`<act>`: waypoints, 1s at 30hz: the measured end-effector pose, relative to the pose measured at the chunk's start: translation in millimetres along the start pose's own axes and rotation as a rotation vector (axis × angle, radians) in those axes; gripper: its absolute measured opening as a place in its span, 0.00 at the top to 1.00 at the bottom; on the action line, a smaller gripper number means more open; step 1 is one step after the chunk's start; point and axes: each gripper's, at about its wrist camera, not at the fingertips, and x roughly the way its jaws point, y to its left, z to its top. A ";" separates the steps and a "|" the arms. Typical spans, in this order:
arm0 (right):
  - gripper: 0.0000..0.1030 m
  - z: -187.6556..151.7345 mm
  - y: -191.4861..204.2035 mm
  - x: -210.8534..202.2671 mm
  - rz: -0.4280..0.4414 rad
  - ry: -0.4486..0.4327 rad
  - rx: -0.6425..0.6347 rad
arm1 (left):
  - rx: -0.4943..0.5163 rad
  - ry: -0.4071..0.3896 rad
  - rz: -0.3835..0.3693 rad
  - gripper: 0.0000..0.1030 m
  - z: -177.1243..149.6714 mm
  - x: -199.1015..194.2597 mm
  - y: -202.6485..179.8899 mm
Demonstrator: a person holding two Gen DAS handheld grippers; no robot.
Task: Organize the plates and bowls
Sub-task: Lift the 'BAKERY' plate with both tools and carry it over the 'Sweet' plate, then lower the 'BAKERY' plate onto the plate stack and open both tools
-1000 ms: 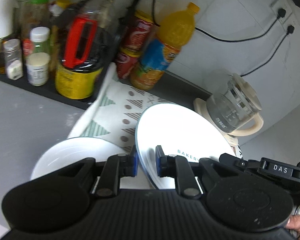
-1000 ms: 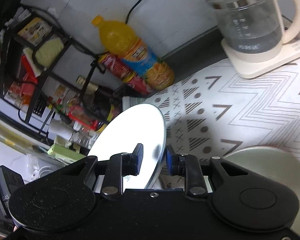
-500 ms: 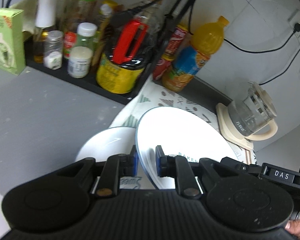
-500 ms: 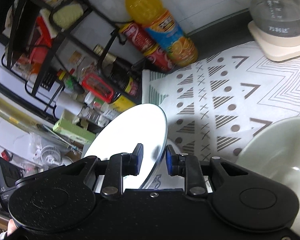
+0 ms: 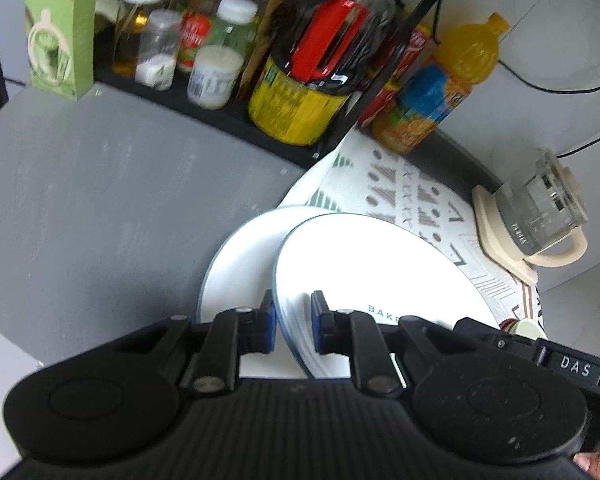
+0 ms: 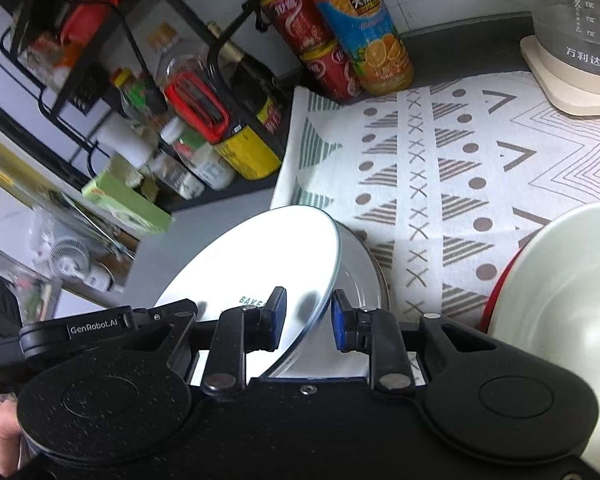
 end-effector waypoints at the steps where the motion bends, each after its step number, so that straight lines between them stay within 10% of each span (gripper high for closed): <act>1: 0.76 -1.9 0.5 1.5 -0.008 0.004 -0.005 | -0.003 0.007 0.001 0.85 -1.8 2.3 1.8; 30: 0.77 -34.1 7.6 31.2 -0.204 0.098 -0.097 | 0.024 0.120 0.030 0.81 -23.6 44.6 14.3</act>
